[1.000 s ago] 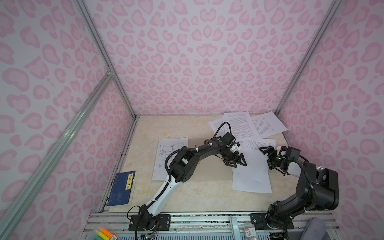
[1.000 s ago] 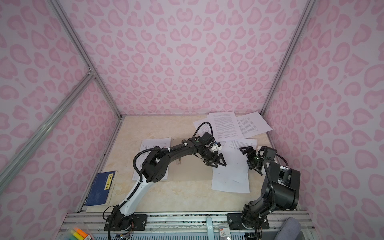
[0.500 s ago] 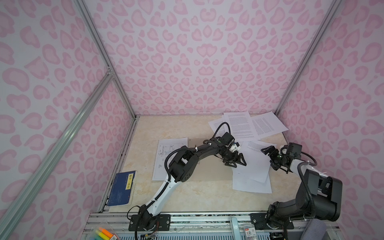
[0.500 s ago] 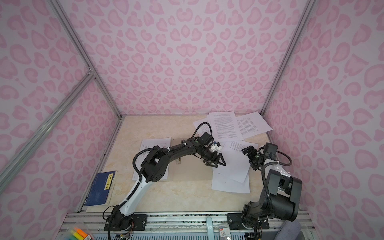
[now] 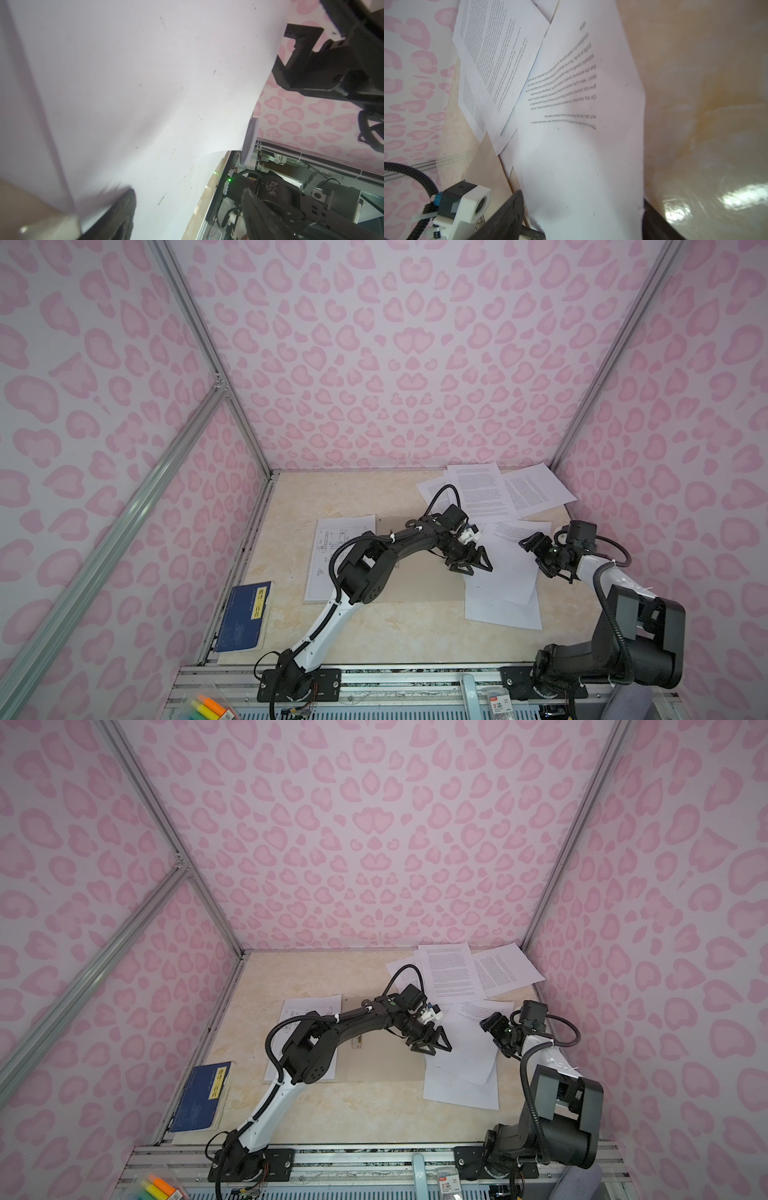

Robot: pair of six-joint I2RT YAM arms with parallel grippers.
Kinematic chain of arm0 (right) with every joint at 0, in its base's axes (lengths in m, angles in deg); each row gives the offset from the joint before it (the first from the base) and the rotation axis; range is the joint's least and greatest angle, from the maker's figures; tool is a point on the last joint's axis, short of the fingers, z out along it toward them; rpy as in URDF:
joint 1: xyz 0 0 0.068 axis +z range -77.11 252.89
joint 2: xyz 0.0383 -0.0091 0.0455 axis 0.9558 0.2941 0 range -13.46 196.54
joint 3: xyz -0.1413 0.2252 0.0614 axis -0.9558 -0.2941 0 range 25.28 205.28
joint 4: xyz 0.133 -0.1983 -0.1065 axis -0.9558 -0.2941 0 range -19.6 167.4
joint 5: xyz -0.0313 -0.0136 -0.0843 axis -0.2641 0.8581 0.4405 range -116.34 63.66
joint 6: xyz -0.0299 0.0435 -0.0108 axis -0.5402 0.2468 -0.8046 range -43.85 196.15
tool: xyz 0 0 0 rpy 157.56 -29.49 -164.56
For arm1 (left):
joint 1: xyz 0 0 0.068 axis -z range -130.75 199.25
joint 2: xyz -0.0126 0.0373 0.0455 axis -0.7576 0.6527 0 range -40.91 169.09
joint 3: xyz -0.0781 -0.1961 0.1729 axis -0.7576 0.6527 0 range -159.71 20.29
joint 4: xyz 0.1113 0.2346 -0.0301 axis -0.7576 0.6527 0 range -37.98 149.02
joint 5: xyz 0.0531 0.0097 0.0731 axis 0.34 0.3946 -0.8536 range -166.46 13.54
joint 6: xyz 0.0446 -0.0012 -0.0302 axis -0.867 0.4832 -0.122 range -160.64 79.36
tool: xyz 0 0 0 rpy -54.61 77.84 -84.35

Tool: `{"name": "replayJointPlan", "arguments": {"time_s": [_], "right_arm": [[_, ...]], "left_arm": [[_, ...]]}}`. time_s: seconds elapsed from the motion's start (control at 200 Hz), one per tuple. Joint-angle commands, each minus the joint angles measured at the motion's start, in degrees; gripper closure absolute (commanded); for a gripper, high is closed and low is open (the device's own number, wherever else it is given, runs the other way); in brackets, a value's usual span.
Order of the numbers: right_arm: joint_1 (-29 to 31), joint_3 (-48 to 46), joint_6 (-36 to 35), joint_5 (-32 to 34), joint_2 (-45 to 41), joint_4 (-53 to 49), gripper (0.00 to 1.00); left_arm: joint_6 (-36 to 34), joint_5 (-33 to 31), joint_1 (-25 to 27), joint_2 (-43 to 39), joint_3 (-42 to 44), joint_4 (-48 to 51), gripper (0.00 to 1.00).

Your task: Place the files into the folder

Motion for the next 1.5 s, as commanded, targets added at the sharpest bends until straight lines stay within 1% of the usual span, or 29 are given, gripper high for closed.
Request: {"name": "replayJointPlan", "arguments": {"time_s": [0.0, 0.05, 0.215, 0.3, 0.42, 0.55, 0.625, 0.76, 0.885, 0.935, 0.985, 1.065, 1.11, 1.16, 1.315, 1.455, 1.495], "right_arm": [[0.11, -0.80, 0.45, -0.06, -0.97, -0.36, 0.30], [0.11, -0.98, 0.45, -0.08, -1.43, -0.85, 0.34], [0.28, -1.02, 0.09, 1.00, -2.88, -2.60, 0.51], [0.73, -0.81, -0.32, 2.10, -3.57, -3.85, 0.57], [1.51, 0.14, -1.10, 3.89, -3.20, -6.54, 0.79], [1.71, 0.79, -1.06, 4.32, -3.58, -8.47, 1.00], [1.69, 1.69, -1.34, 4.33, -4.81, -10.08, 1.00], [1.78, 4.28, -2.47, 5.74, -8.45, -13.61, 1.00], [2.23, 7.25, -3.17, 5.12, -10.64, -14.81, 1.00], [3.55, 9.06, -3.58, 5.64, -10.89, -16.02, 1.00], [5.75, 11.41, -4.14, 6.33, -11.06, -17.04, 1.00], [10.86, 16.25, -5.01, 7.77, -10.96, -18.34, 1.00], [14.48, 19.47, -5.31, 9.39, -10.41, -19.29, 1.00], [18.61, 23.60, -5.59, 11.07, -9.23, -20.29, 1.00], [30.16, 35.90, -5.54, 13.93, -2.45, -21.83, 1.00], [37.49, 43.50, -4.21, 13.07, 4.23, -20.08, 1.00], [39.33, 46.39, -3.91, 13.16, 5.93, -19.72, 1.00]], "left_arm": [[-0.47, -13.61, -0.40, 1.76, 1.19, 7.05, 0.18], [-0.32, -13.41, -0.38, 1.59, 1.33, 6.82, 0.18], [0.05, -12.95, -0.39, 0.74, 1.71, 6.36, 0.18], [0.12, -13.04, -0.43, 0.12, 1.47, 6.32, 0.18], [0.01, -12.56, -0.44, -0.85, 0.64, 6.50, 0.18], [-1.75, -10.44, -0.57, -2.53, -2.50, 7.97, 0.17], [-2.74, -9.86, -0.48, -5.43, -4.42, 7.76, 0.16], [-3.52, -6.69, -0.11, -11.49, -10.34, 7.05, 0.14], [-2.67, -3.78, -0.31, -17.60, -12.92, 4.56, 0.13], [-2.73, -4.48, -0.45, -20.09, -12.98, 4.70, 0.12], [-3.40, -6.89, -0.67, -22.94, -12.10, 5.73, 0.12], [-6.22, -14.65, -1.23, -29.26, -7.94, 7.79, 0.12], [-8.12, -19.32, -1.57, -33.92, -3.51, 7.82, 0.12], [-9.28, -22.75, -2.40, -39.08, 2.72, 6.46, 0.11], [-11.74, -30.26, -5.76, -56.49, 23.44, -2.34, 0.09], [-12.89, -33.25, -8.40, -69.72, 35.88, -6.85, 0.07], [-13.08, -34.05, -9.08, -73.74, 41.04, -8.69, 0.06]]}}
